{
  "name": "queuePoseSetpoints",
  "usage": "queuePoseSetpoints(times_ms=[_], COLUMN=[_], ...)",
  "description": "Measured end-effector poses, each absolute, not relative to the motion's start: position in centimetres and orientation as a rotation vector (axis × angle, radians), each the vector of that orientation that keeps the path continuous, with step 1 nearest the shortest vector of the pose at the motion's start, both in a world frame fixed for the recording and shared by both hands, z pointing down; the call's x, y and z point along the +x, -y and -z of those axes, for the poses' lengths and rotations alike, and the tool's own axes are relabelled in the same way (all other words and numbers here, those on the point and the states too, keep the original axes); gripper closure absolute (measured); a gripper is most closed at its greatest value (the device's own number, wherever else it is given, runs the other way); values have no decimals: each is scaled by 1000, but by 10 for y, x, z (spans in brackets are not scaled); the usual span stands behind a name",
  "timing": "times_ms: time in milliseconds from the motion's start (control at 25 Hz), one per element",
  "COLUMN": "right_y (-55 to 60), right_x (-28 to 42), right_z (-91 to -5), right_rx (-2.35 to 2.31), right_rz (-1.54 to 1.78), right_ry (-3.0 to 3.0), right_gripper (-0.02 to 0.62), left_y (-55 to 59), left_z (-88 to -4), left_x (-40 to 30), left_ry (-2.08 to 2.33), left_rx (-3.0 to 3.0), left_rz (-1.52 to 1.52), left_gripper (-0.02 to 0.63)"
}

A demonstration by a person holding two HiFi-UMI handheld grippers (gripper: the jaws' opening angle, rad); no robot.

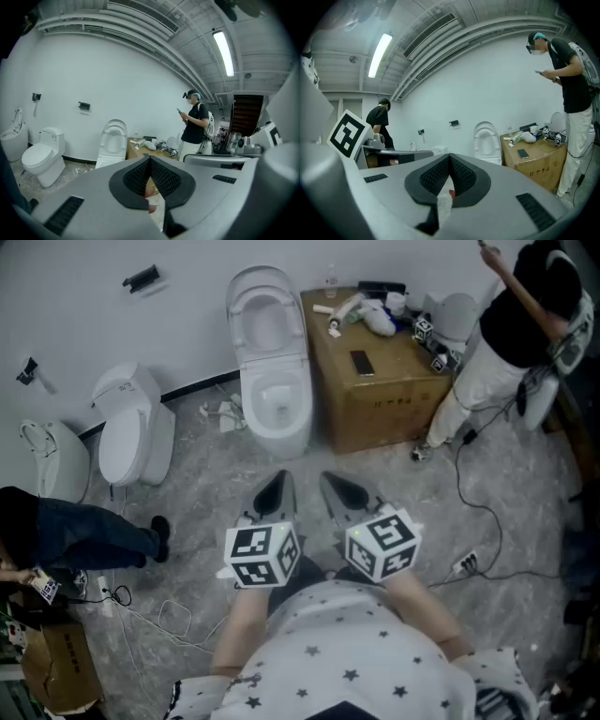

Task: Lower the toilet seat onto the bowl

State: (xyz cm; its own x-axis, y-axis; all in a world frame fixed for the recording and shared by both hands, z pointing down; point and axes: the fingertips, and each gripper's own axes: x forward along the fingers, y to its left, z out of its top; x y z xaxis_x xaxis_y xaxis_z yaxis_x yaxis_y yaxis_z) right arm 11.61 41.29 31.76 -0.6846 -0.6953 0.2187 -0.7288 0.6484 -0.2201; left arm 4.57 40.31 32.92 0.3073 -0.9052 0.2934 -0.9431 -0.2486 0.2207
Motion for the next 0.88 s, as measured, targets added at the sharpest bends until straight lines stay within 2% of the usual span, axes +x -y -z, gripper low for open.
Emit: queuePoseSetpoints(times_ms=[880], right_y=[-436], right_x=[134], right_z=[-318], right_rx=[1190], right_rz=[-465], right_ry=[2756], right_gripper=[591], left_y=[-426], left_z=[-335], left_x=[63], left_ry=[1651], left_rx=[2211], left_rz=[-157], left_gripper=[608])
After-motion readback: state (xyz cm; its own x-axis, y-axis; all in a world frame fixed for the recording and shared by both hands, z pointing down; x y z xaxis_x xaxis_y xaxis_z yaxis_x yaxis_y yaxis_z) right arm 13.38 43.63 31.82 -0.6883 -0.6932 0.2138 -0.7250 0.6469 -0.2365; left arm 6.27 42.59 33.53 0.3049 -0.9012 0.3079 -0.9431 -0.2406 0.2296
